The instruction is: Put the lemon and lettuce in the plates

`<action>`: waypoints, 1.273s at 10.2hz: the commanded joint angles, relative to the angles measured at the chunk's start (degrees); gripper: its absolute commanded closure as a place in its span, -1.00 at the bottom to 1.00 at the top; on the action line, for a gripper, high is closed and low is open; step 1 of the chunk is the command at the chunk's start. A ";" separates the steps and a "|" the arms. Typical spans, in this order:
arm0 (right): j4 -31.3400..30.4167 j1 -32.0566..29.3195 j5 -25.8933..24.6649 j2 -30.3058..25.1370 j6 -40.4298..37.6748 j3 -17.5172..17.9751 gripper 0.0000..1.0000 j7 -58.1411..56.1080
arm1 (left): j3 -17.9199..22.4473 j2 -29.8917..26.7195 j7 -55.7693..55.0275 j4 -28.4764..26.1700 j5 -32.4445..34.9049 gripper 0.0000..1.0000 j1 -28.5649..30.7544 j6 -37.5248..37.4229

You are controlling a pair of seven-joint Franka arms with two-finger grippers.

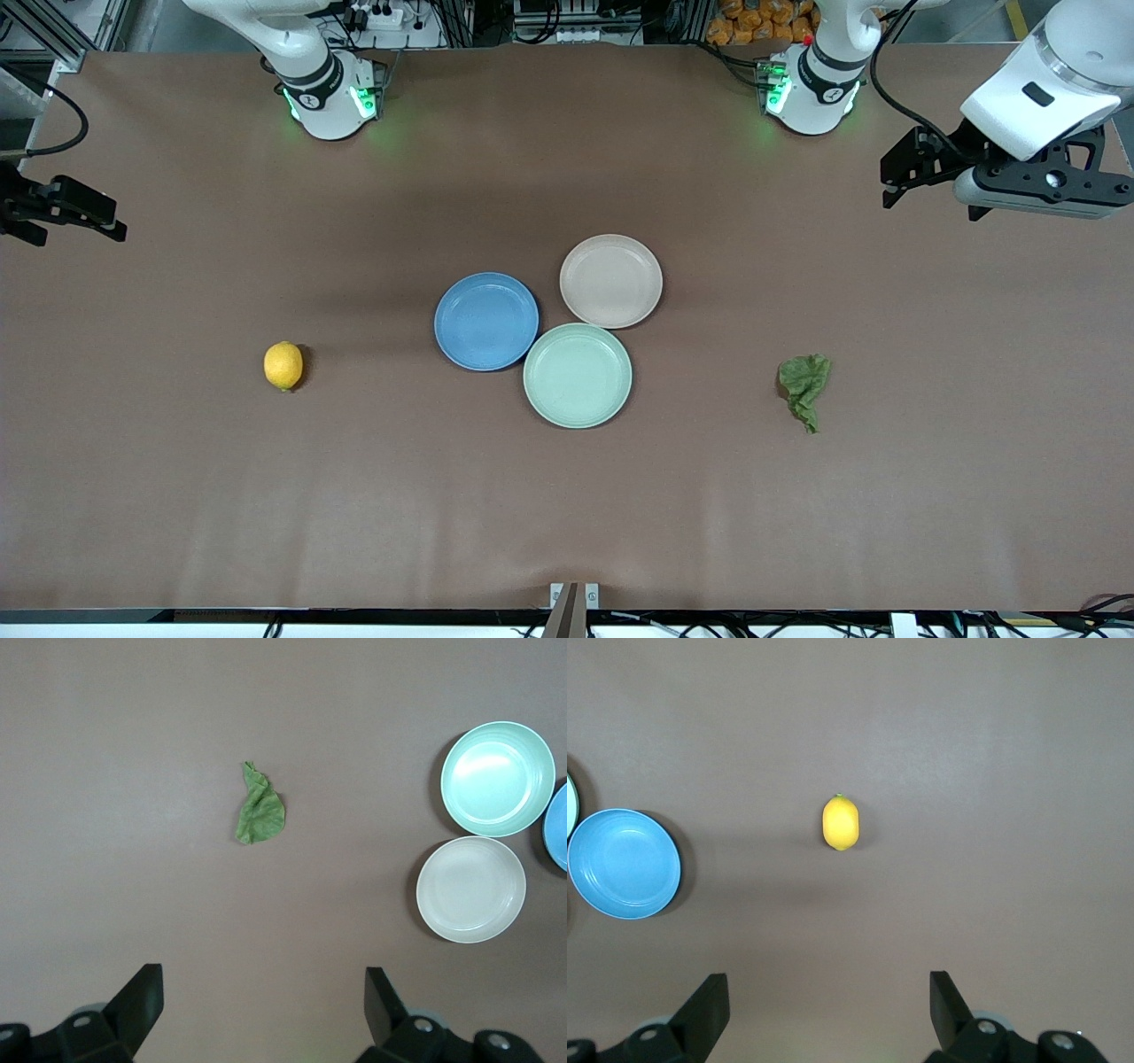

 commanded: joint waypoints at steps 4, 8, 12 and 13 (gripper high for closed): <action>-0.24 -0.71 -0.75 -0.36 -0.31 0.57 -1.00 0.47 | 0.39 0.07 0.07 0.82 -0.07 -1.00 0.24 -1.23; -0.24 -0.71 -0.75 -0.36 -0.31 0.57 -1.00 0.47 | 0.39 0.51 0.16 0.74 -0.07 -1.00 0.41 -1.23; -0.24 -0.71 -0.75 -0.36 -0.31 0.57 -1.00 0.47 | 0.39 0.51 0.68 0.47 -0.07 -1.00 0.67 -1.67; -0.24 -0.80 -0.75 -0.36 -0.31 0.57 -1.00 0.38 | 0.39 0.51 0.08 0.56 -0.16 -1.00 0.50 -1.93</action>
